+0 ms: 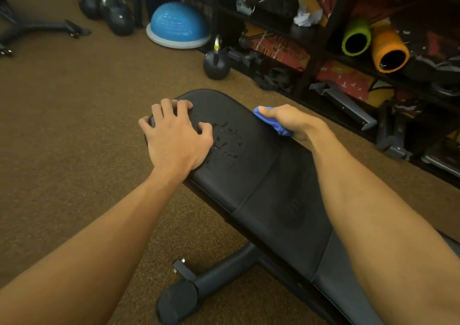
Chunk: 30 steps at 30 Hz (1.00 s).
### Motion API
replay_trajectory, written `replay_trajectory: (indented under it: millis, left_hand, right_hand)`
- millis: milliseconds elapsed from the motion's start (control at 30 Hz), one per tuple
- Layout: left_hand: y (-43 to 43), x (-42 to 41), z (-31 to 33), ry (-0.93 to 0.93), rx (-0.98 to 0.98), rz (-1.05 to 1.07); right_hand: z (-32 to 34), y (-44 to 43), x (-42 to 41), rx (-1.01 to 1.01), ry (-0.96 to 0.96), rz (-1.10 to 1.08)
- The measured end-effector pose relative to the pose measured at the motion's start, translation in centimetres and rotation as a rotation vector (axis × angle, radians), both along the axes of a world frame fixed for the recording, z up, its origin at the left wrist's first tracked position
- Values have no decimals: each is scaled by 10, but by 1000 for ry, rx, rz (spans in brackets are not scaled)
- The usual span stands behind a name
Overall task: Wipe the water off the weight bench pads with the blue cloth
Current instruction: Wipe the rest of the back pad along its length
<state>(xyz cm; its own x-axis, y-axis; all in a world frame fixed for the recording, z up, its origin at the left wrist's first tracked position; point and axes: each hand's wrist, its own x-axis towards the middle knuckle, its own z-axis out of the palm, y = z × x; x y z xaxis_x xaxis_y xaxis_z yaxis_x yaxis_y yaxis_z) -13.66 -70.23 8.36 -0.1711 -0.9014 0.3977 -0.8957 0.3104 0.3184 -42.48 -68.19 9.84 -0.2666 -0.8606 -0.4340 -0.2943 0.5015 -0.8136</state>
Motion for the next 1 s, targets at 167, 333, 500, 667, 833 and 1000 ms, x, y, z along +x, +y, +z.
replay_trajectory:
  millis: [167,333,500,667,833,1000]
  left_hand:
    - [-2,-1,-2,14,-4,6]
    - [-3,0,-1,23,-8,10]
    - [-3,1,-1,29,-14,12]
    - [-3,0,-2,21,-17,12]
    - [-3,0,-2,23,-9,18]
    - [-5,0,-4,23,-15,17]
  right_hand:
    - [21,-43,45,-100,114,-8]
    - [23,-61,61,-175,86,106]
    - [5,-34,15,-75,-126,34]
    - [11,-35,15,72,-82,-11]
    - [32,-70,71,-36,174,54]
    - [32,-50,55,-42,18,40]
